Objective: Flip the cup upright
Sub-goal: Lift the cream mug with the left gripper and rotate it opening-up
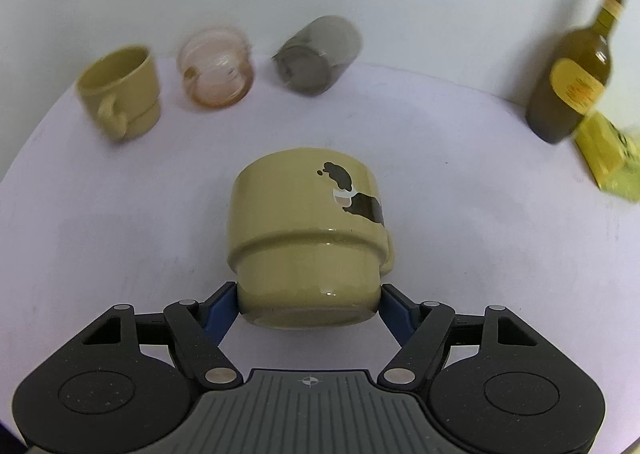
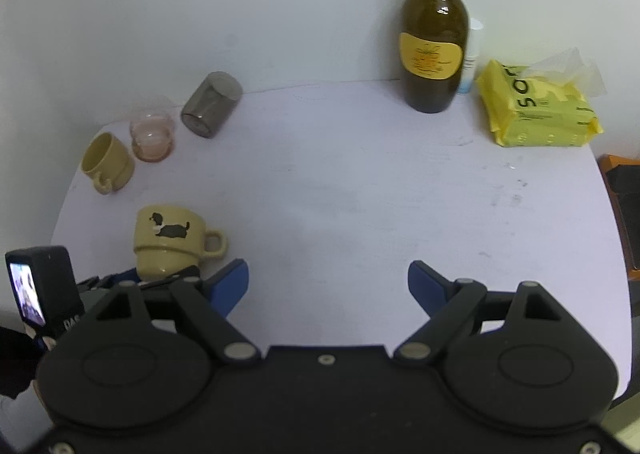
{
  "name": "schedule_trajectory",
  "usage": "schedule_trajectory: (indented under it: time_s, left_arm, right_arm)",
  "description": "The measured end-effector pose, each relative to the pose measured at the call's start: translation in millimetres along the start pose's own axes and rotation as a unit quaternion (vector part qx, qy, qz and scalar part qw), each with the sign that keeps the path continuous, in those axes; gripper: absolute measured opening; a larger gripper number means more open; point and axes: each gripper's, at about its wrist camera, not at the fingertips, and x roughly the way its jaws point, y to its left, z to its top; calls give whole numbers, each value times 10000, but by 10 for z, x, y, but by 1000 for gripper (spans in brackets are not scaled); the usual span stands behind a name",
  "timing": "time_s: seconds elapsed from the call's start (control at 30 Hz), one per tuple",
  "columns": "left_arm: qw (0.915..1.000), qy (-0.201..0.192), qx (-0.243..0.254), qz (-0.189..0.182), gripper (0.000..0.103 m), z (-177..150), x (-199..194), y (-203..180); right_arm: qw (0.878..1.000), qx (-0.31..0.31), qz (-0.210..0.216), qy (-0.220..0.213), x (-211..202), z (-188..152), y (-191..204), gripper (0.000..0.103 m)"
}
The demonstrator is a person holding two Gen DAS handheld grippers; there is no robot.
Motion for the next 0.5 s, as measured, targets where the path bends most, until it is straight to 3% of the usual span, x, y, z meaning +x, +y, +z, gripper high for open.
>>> schedule_trajectory:
  time_s: [0.17, 0.5]
  left_arm:
    - [9979, 359, -534, -118, 69, 65, -21, 130]
    - [9988, 402, -282, 0, 69, 104, -69, 103]
  right_arm:
    - [10000, 30, 44, -52, -9, 8, 34, 86]
    - [9998, 83, 94, -160, -23, 42, 50, 86]
